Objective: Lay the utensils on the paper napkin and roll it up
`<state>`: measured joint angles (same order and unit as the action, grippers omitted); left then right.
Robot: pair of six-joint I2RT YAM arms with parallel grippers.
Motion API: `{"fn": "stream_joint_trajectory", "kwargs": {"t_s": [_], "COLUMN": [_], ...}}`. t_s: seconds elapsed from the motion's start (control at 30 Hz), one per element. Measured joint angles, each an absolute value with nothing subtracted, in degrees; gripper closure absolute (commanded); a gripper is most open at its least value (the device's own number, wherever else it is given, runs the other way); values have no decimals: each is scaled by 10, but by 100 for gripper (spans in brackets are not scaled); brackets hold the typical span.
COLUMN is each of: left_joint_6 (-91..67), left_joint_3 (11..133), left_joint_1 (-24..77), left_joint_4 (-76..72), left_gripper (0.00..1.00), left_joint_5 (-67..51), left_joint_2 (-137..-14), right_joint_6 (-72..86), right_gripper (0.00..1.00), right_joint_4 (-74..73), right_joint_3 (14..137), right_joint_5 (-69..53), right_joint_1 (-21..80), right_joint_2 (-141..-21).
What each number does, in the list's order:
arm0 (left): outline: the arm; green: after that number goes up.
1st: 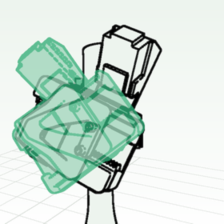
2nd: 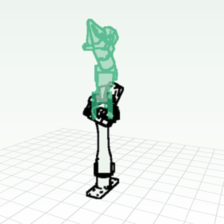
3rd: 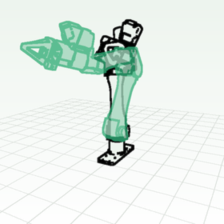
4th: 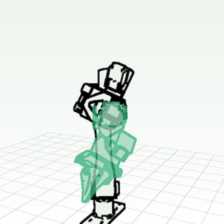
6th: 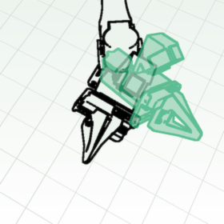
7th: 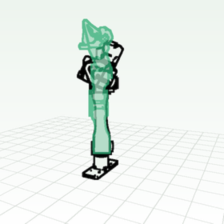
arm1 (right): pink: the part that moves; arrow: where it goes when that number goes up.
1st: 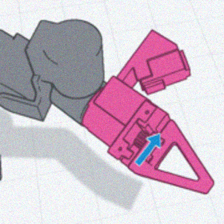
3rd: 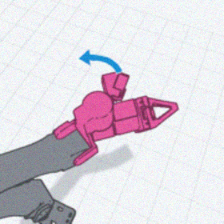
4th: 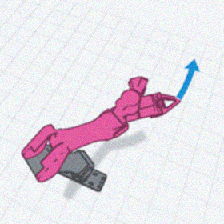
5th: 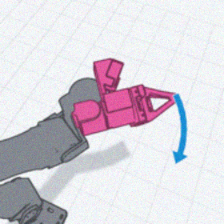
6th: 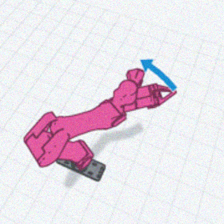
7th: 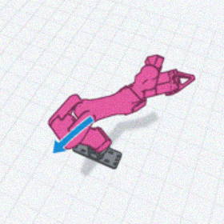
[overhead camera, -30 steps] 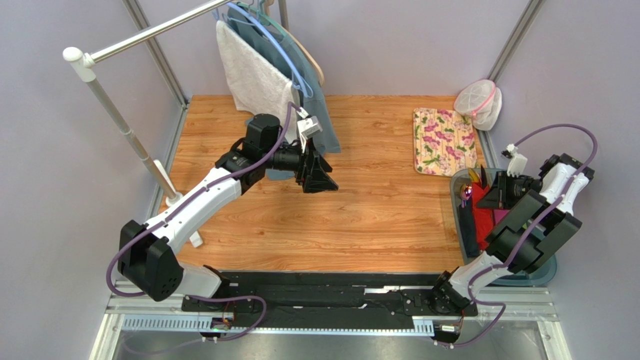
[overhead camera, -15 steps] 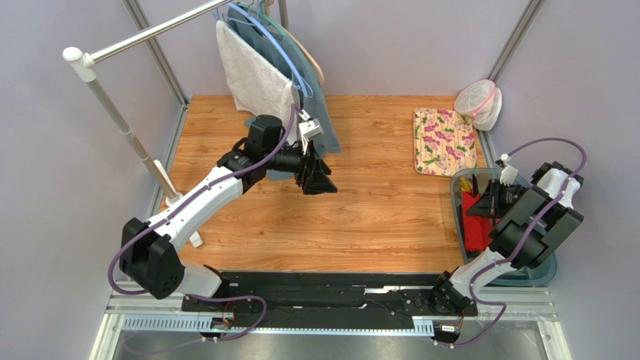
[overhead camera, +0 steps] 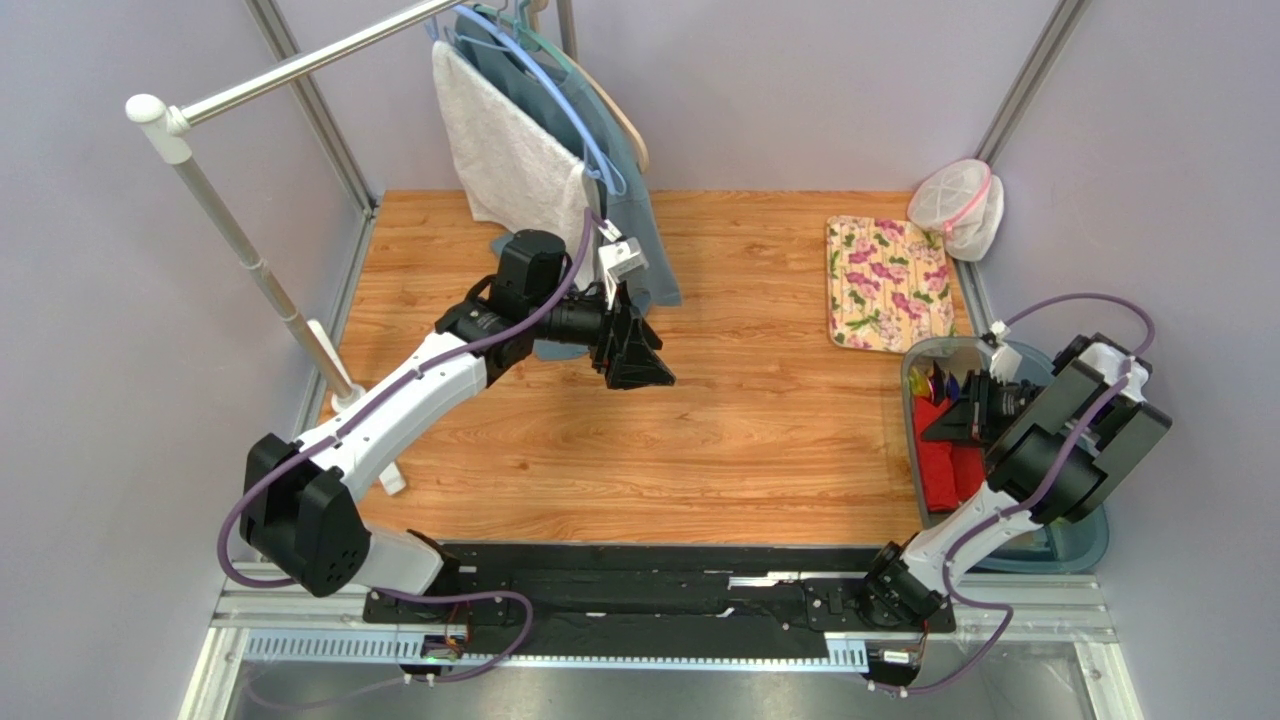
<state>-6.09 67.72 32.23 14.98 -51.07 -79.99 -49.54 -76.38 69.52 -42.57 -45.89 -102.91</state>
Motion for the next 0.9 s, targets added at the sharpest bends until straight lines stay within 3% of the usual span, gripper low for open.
{"fn": "stream_joint_trajectory", "kwargs": {"t_s": [0.23,0.47,0.9], "left_joint_6": [-59,-58,-58], "left_joint_3": [679,687,704], "left_joint_1": [322,322,322], "left_joint_4": [152,157,156], "left_gripper": [12,12,12], "left_joint_5": [-509,-509,-509], "left_joint_2": [-802,-814,-828], "right_joint_6": [-492,-483,-477], "right_gripper": [97,81,66], "right_joint_4": [-742,-713,-689], "right_joint_3": [679,670,658], "right_joint_5": [-425,-420,-398], "right_joint_1": [-459,-459,-458], "right_joint_2": [-1034,-1039,-1036]}}
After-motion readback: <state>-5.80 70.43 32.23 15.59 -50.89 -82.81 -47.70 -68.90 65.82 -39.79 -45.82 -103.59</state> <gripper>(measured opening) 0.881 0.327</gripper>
